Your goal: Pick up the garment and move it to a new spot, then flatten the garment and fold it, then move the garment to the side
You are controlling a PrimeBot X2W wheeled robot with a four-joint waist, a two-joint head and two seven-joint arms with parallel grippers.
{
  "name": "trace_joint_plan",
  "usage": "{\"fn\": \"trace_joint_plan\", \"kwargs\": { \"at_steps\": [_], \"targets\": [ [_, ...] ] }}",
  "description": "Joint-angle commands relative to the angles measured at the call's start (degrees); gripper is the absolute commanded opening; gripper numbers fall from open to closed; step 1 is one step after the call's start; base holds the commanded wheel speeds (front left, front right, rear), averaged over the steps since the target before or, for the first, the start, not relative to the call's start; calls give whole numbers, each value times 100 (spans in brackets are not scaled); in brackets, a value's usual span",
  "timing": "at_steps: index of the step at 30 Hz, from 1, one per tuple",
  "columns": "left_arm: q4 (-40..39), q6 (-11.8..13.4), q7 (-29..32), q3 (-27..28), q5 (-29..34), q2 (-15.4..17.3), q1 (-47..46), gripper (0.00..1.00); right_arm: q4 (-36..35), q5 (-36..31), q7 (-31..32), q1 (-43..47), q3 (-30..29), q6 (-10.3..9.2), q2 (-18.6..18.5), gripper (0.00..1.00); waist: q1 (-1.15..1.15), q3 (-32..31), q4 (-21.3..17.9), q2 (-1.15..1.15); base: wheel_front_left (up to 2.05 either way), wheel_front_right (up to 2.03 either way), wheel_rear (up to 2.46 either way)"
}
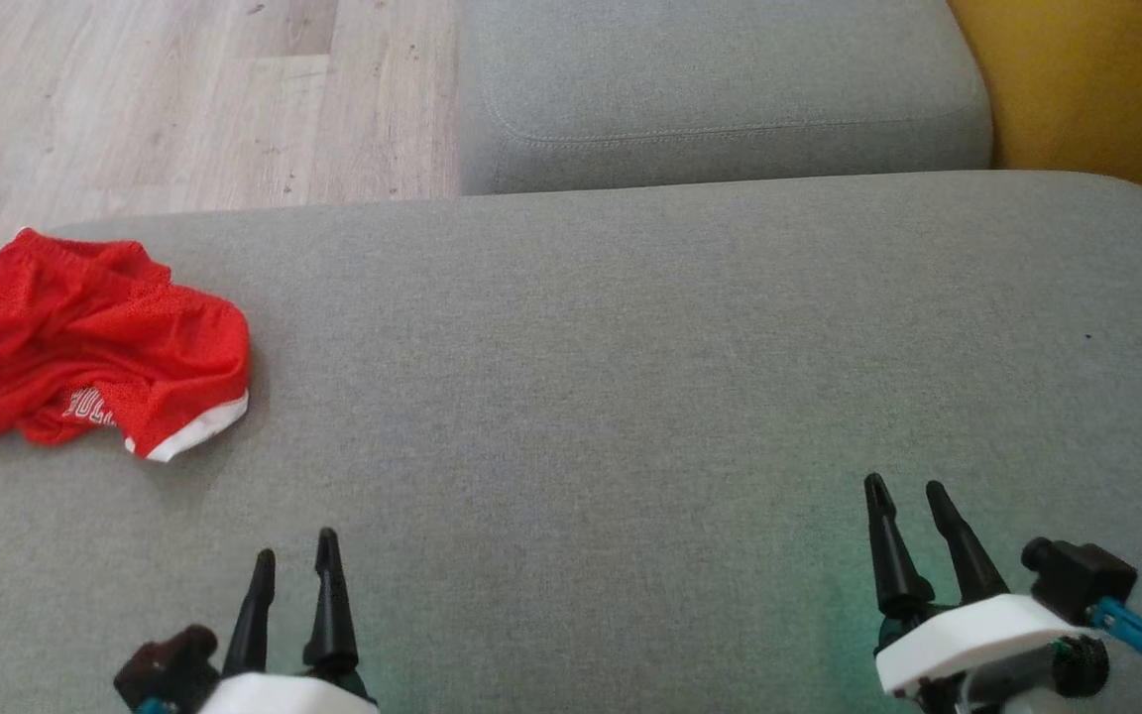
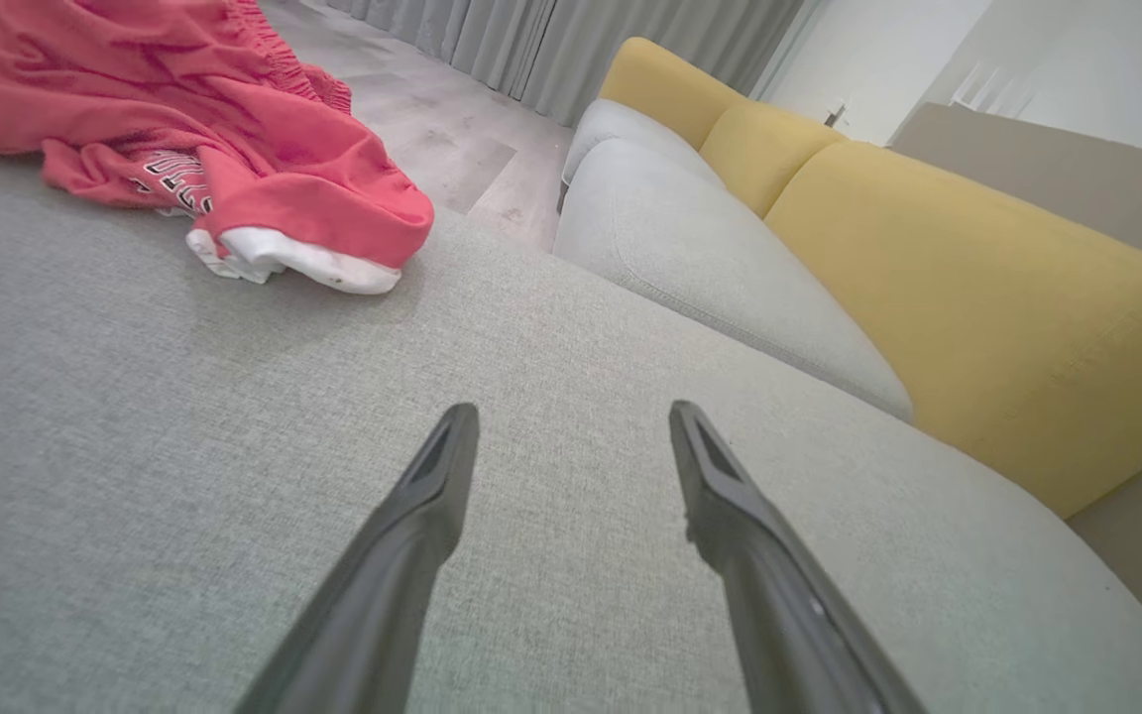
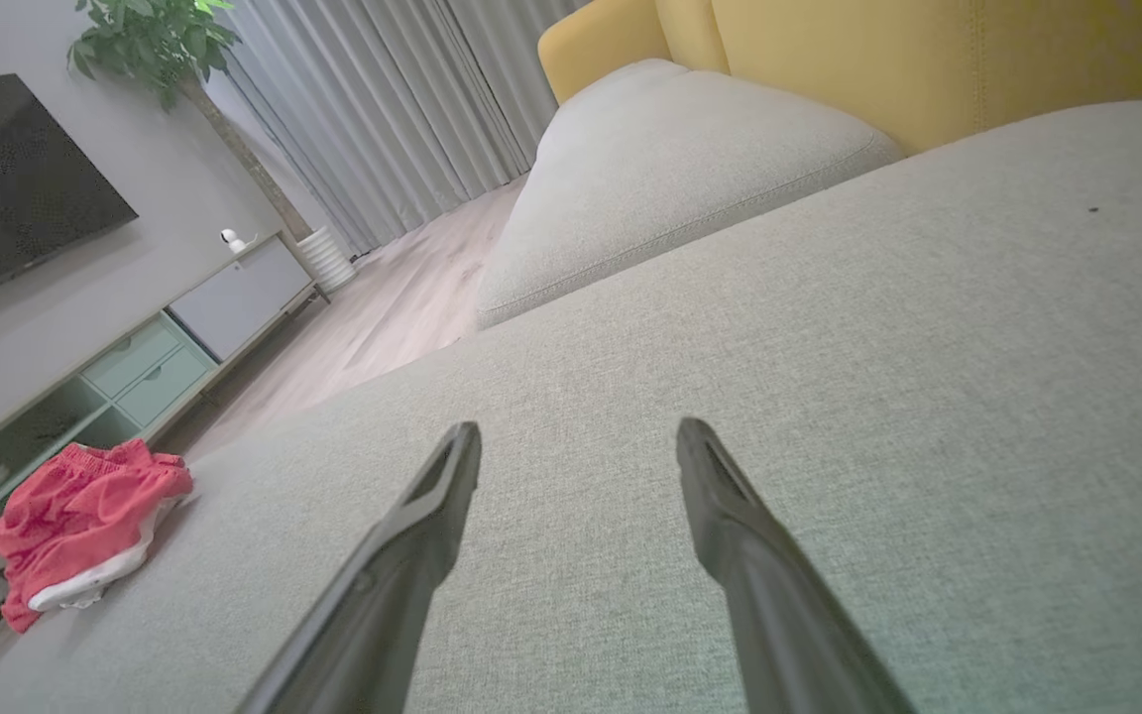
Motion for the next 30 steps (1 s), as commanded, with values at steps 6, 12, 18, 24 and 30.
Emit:
{"fn": "trace_joint_plan", "kwargs": {
  "at_steps": [6, 12, 18, 24, 30],
  "targets": [
    [-106, 61, -171, 31, 485, 100, -86, 100, -248, -614, -160, -104, 229, -3, -47, 100, 0, 0, 1, 0, 0, 0, 0],
    [-112, 132, -206, -9, 825, 127, -44, 100, -267, -1089, -233, -78, 310, -3, -49, 100, 0, -5, 4, 0, 0, 0, 0],
    [-152, 194, -248, -48, 1158, 166, 1, 100, -281, -1551, -300, -53, 388, -4, -52, 100, 0, -6, 12, 0, 0, 0, 0],
    [-188, 261, -301, -82, 1477, 196, 57, 100, -277, -2004, -369, -35, 452, -4, -54, 100, 0, -9, 19, 0, 0, 0, 0],
    [-210, 338, -352, -126, 1788, 208, 111, 100, -274, -2391, -456, -18, 480, -4, -56, 100, 0, -13, 21, 0, 0, 0, 0]
  ]
}}
